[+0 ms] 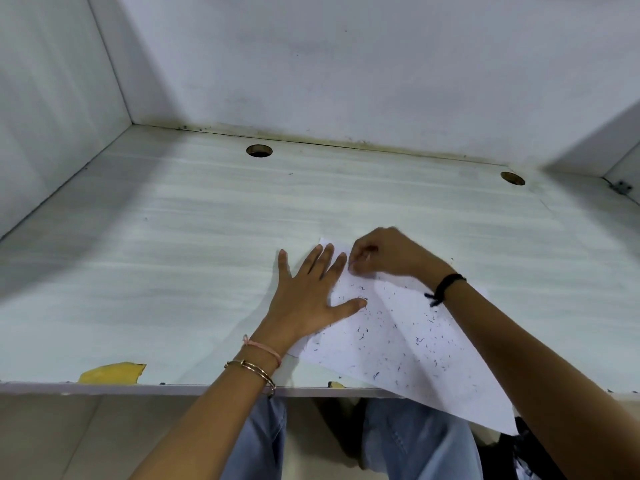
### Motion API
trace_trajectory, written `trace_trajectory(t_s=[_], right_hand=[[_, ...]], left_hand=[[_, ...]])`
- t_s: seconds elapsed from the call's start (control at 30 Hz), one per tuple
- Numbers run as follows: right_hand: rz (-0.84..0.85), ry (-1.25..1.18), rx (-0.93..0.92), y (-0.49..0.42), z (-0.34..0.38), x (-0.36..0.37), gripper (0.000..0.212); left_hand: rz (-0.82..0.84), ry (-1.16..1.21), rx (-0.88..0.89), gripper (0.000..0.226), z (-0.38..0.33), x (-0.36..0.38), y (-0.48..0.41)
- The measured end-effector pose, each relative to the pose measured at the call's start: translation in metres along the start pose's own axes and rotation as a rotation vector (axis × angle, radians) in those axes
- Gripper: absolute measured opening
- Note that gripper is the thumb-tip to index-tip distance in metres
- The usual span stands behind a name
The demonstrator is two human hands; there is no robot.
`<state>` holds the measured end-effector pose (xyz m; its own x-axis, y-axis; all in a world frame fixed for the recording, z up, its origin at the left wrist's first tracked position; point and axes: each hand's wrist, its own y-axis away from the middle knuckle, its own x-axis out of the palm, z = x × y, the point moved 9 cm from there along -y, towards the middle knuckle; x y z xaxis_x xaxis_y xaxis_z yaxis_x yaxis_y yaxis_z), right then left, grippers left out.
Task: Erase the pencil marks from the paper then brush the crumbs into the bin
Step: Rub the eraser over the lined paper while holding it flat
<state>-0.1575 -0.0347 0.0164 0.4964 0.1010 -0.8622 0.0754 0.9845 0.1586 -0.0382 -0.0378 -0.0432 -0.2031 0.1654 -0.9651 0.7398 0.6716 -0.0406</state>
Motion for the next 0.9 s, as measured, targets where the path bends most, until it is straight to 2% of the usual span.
trace_trajectory(t_s=[0.07,0.1,0.2,0.27,0.5,0.67,0.77,0.83,0.87,0.9], right_hand=[[0.060,-0.023,-0.032,0.010,0.008,0.014,0.003],[0.038,-0.021,-0.032,0.010,0.006,0.013,0.003],[-0.168,-0.059,0.064,0.002,-0.017,-0.017,0.005],[-0.213,-0.087,0.113,-0.004,-0.028,-0.029,0.006],[-0.043,-0.014,-0.004,0.005,0.003,0.005,0.004],[-0.243,-0.075,0.187,-0.001,-0.032,-0.027,0.010],[-0.251,-0.042,0.137,0.001,-0.016,-0.026,0.008],[-0.236,-0.158,0.056,0.013,0.003,-0.011,0.006],[-0.204,-0.194,0.017,0.020,0.012,0.001,0.005],[-0.162,-0.209,-0.015,0.027,0.019,0.014,0.005]], left_hand=[[-0.007,-0.001,0.005,0.091,0.000,0.000,0.000],[-0.003,-0.003,0.003,0.091,0.000,0.000,0.000],[0.018,-0.017,0.001,0.092,0.000,0.002,0.000],[0.015,-0.019,-0.003,0.093,0.001,0.000,0.000],[-0.006,-0.010,-0.009,0.104,0.002,0.000,-0.001],[0.014,0.007,-0.007,0.102,0.001,0.001,0.001],[0.012,0.060,0.008,0.084,0.001,-0.003,0.000],[-0.028,0.039,0.018,0.062,0.001,-0.007,0.001],[-0.065,0.092,0.010,0.055,0.003,-0.011,0.002],[-0.105,0.247,-0.023,0.049,0.008,-0.016,0.003]])
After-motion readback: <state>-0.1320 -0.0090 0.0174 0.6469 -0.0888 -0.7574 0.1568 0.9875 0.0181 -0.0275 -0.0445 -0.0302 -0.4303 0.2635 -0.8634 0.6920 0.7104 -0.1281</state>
